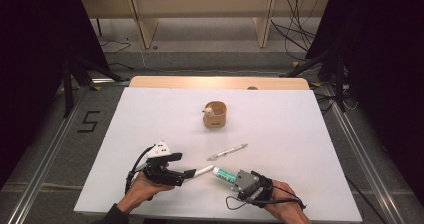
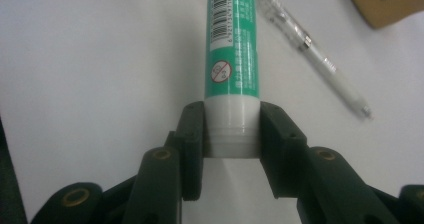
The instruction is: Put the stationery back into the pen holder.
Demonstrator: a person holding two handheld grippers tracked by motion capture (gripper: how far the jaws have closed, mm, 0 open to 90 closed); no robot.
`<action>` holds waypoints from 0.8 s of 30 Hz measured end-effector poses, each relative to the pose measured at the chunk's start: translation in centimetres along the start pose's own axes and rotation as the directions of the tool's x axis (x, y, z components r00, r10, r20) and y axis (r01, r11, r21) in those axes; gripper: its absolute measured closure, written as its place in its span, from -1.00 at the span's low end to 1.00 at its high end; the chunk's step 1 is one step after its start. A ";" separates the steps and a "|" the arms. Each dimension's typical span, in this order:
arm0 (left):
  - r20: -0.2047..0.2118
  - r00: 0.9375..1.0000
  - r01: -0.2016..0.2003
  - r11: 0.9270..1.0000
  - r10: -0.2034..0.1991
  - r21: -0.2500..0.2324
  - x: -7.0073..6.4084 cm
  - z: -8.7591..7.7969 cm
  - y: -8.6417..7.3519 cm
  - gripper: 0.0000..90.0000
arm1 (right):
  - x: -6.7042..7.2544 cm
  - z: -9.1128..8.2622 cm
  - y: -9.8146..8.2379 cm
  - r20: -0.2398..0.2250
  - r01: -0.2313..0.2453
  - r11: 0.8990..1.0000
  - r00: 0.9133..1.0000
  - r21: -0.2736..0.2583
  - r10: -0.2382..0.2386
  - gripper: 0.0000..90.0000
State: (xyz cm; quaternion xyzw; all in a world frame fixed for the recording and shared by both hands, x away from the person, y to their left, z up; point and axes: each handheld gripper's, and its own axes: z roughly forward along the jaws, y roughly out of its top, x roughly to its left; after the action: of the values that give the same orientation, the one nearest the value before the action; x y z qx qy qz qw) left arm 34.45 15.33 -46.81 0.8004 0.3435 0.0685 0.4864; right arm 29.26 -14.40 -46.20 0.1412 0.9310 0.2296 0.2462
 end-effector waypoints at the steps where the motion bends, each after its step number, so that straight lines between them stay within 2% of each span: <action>1: 0.000 1.000 0.000 1.000 0.000 0.000 0.0 0.0 0.0 -0.62 | 0.0 0.0 0.0 0.000 0.000 1.000 1.000 0.000 0.000 0.46; 2: -0.001 1.000 0.003 1.000 -0.003 0.001 0.0 0.0 0.0 -0.62 | 0.3 -0.1 0.1 0.023 0.032 0.999 0.999 -0.021 -0.032 0.46; 3: -0.001 1.000 0.003 1.000 -0.003 0.001 0.0 0.0 0.0 -0.62 | 0.3 -0.1 0.1 0.023 0.032 0.999 0.999 -0.021 -0.032 0.46; 4: -0.002 1.000 0.002 1.000 -0.002 0.002 0.1 0.0 0.0 -0.62 | 0.6 -0.2 0.2 0.048 0.063 0.997 0.997 -0.042 -0.061 0.46; 5: -0.002 1.000 0.002 1.000 -0.002 0.002 0.1 0.0 0.0 -0.62 | 0.6 -0.2 0.2 0.048 0.063 0.997 0.997 -0.042 -0.061 0.46; 6: -0.002 1.000 -0.002 1.000 0.002 0.001 0.0 0.0 0.1 -0.62 | 0.9 -0.3 0.3 0.084 0.078 0.995 0.994 -0.064 -0.073 0.46; 7: -0.002 1.000 -0.002 1.000 0.002 0.001 0.0 0.0 0.1 -0.62 | 0.9 -0.3 0.3 0.084 0.078 0.995 0.994 -0.064 -0.073 0.46; 8: 0.001 1.000 -0.005 1.000 0.005 0.002 0.0 -0.1 0.1 -0.62 | 1.1 -0.5 0.4 0.109 0.120 0.990 0.988 -0.070 -0.112 0.46; 9: 0.001 1.000 -0.005 1.000 0.005 0.002 0.0 -0.1 0.1 -0.62 | 1.1 -0.5 0.4 0.109 0.120 0.990 0.988 -0.070 -0.112 0.46; 10: 0.002 1.000 -0.007 1.000 0.007 0.000 0.0 -0.2 0.3 -0.62 | 1.4 -0.6 0.4 0.141 0.147 0.986 0.981 -0.083 -0.135 0.46; 11: 0.002 1.000 -0.007 1.000 0.007 0.000 0.0 -0.2 0.3 -0.62 | 1.4 -0.6 0.4 0.141 0.147 0.986 0.981 -0.083 -0.135 0.46; 12: 0.007 1.000 -0.007 1.000 0.007 -0.003 0.0 -0.3 0.5 -0.62 | 1.6 -0.7 0.4 0.174 0.178 0.980 0.972 -0.090 -0.161 0.46; 13: 0.007 1.000 -0.007 1.000 0.007 -0.003 0.0 -0.3 0.5 -0.62 | 1.6 -0.7 0.4 0.174 0.178 0.980 0.972 -0.090 -0.161 0.46; 14: 0.012 1.000 -0.010 1.000 0.010 -0.008 -0.1 -0.5 0.8 -0.62 | 1.9 -0.7 0.4 0.216 0.205 0.974 0.959 -0.094 -0.181 0.46; 15: 0.012 1.000 -0.010 1.000 0.010 -0.008 -0.1 -0.5 0.8 -0.62 | 1.9 -0.7 0.4 0.216 0.205 0.974 0.959 -0.094 -0.181 0.46; 16: 0.017 1.000 -0.024 1.000 0.025 -0.005 -0.2 -0.6 1.2 -0.62 | 1.9 -0.8 0.5 0.233 0.243 0.966 0.948 -0.088 -0.217 0.46; 18: 0.025 0.999 -0.031 1.000 0.031 0.001 -0.3 -0.6 1.7 -0.62 | 2.3 -0.8 0.4 0.268 0.271 0.959 0.933 -0.082 -0.241 0.46; 19: 0.025 0.999 -0.031 1.000 0.031 0.001 -0.3 -0.6 1.7 -0.62 | 2.3 -0.8 0.4 0.268 0.271 0.959 0.933 -0.082 -0.241 0.46; 20: 0.035 0.999 -0.038 0.999 0.038 0.011 -0.3 -0.6 2.1 -0.62 | 2.5 -0.7 0.4 0.307 0.311 0.947 0.911 -0.079 -0.274 0.46; 21: 0.035 0.999 -0.038 0.999 0.038 0.011 -0.3 -0.6 2.1 -0.62 | 2.7 -0.7 0.5 0.328 0.326 0.942 0.900 -0.074 -0.286 0.46; 22: 0.045 0.998 -0.056 0.998 0.054 0.031 -0.5 -0.5 2.6 -0.62 | 3.0 -0.7 0.4 0.343 0.337 0.939 0.892 -0.069 -0.294 0.46; 23: 0.045 0.998 -0.056 0.998 0.054 0.031 -0.5 -0.5 2.6 -0.62 | 3.0 -0.7 0.4 0.343 0.337 0.939 0.892 -0.069 -0.294 0.46; 24: 0.061 0.996 -0.072 0.996 0.069 0.051 -0.8 -0.3 3.1 -0.62 | 3.2 -0.6 0.5 0.387 0.401 0.914 0.853 -0.055 -0.351 0.46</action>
State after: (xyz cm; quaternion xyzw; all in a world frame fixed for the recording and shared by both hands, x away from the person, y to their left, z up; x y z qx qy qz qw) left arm 35.21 14.16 -43.92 0.8262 0.3022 0.0527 0.4725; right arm 26.34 -13.03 -46.74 -0.0201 0.8599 0.2081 0.4657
